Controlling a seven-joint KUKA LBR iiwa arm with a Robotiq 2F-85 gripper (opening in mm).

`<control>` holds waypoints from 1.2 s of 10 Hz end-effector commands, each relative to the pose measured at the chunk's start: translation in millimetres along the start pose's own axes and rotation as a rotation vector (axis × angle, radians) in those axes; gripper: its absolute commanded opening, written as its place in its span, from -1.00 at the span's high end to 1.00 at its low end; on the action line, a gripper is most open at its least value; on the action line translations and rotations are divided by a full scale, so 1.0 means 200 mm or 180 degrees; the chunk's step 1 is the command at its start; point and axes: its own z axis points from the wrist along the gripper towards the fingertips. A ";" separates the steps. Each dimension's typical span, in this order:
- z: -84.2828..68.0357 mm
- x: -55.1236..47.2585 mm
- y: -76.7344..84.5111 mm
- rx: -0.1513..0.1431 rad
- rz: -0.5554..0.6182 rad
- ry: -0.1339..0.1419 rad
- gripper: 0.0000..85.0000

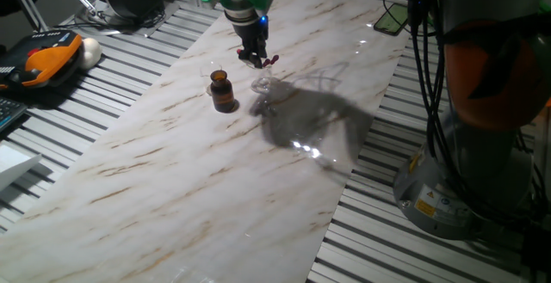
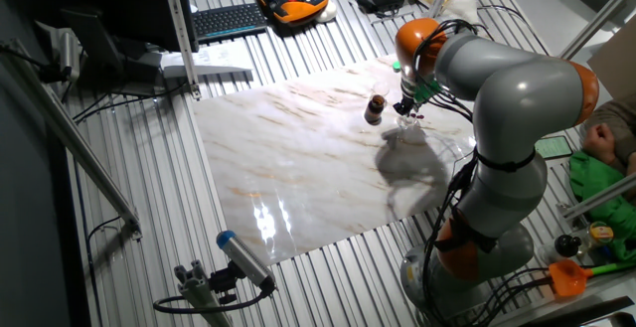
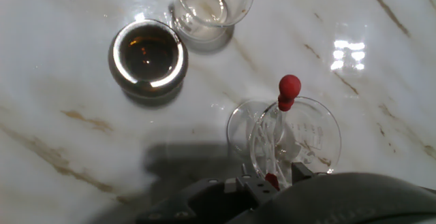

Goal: Transfer liquid using a dropper

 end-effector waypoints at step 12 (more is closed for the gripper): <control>0.01 0.03 0.01 0.0032 -0.0047 0.0031 0.20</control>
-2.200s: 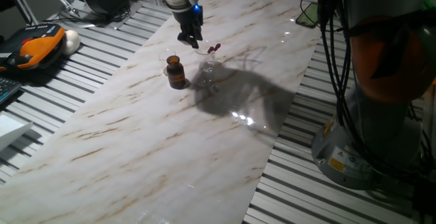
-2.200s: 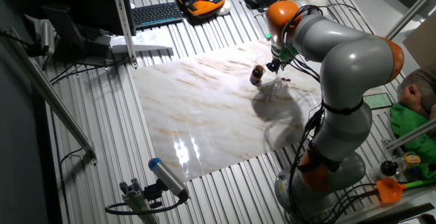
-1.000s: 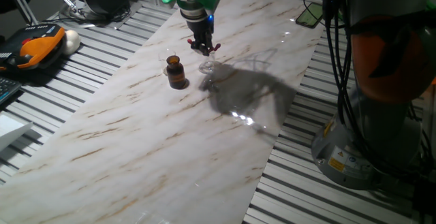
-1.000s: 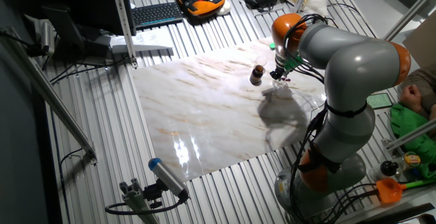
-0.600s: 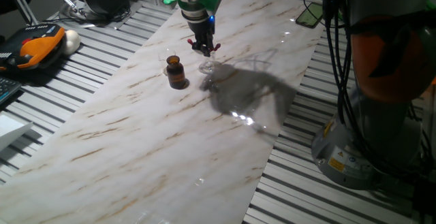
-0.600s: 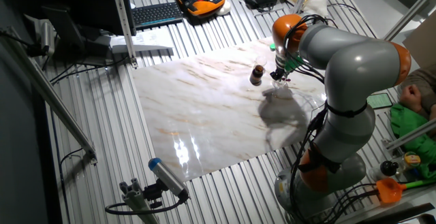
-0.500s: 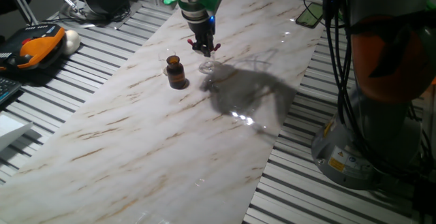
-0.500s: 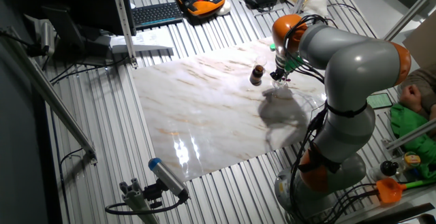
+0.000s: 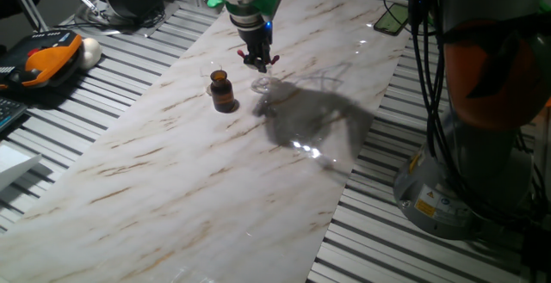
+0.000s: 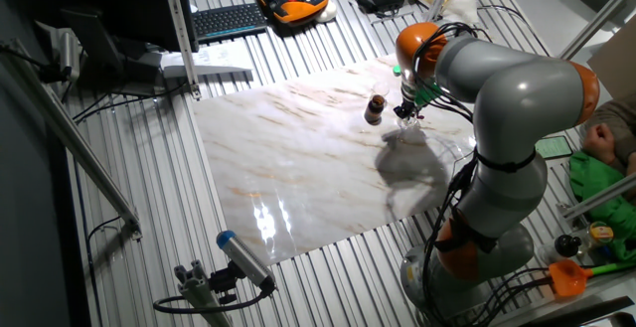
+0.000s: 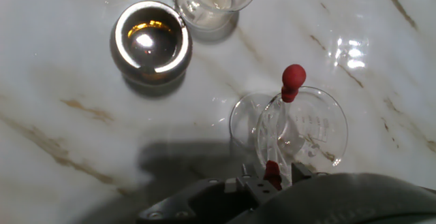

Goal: Transfer liquid using a dropper

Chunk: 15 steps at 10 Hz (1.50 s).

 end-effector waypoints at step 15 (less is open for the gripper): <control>-0.22 -0.10 -0.06 -0.0135 0.0026 0.0169 0.60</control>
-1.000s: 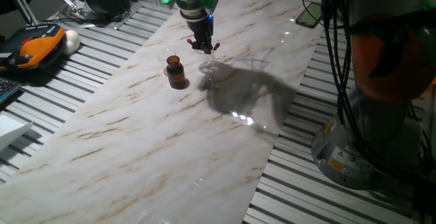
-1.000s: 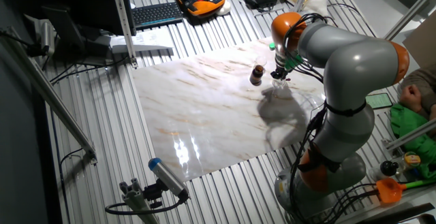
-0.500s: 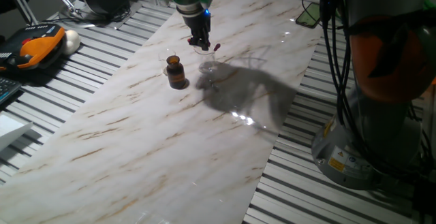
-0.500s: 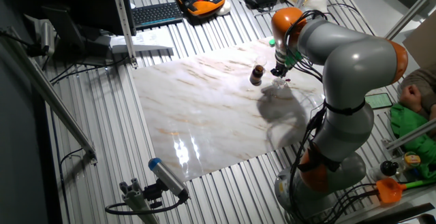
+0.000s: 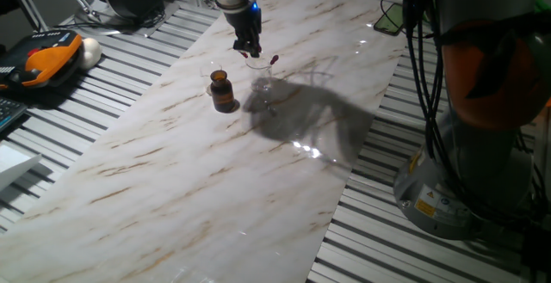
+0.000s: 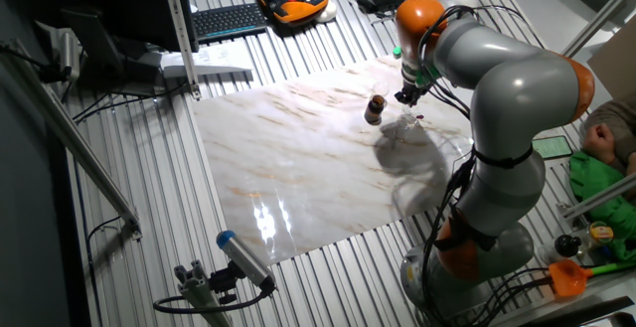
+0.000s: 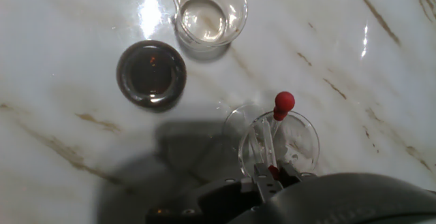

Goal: Transfer liquid using a dropper

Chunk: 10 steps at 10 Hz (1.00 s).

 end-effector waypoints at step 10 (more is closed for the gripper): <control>-0.08 0.01 -0.02 -0.0015 -0.0035 0.0055 1.00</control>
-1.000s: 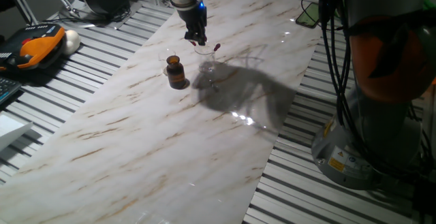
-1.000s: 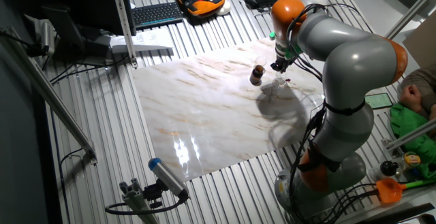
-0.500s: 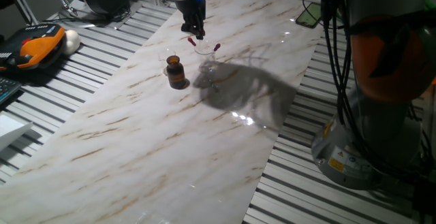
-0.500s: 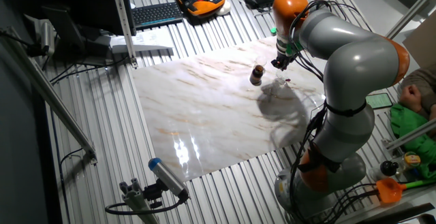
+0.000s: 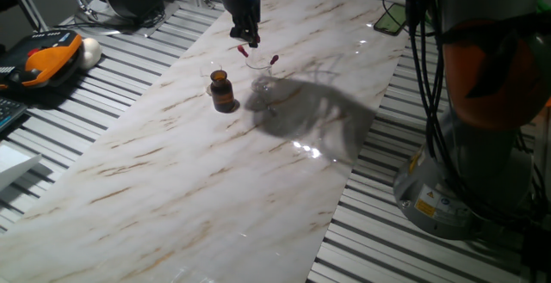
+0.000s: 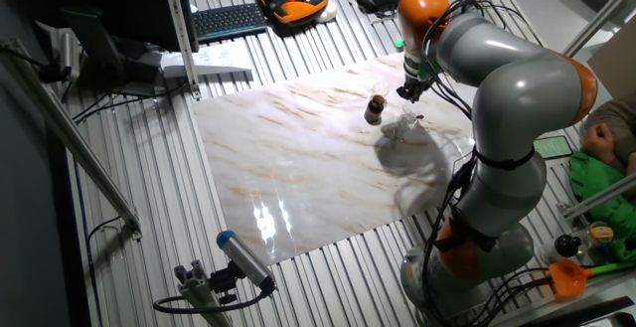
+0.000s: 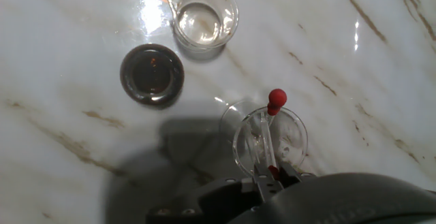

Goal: Transfer liquid using a dropper

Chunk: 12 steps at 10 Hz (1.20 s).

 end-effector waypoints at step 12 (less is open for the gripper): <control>0.00 0.00 0.00 -0.0103 -0.0158 0.0108 1.00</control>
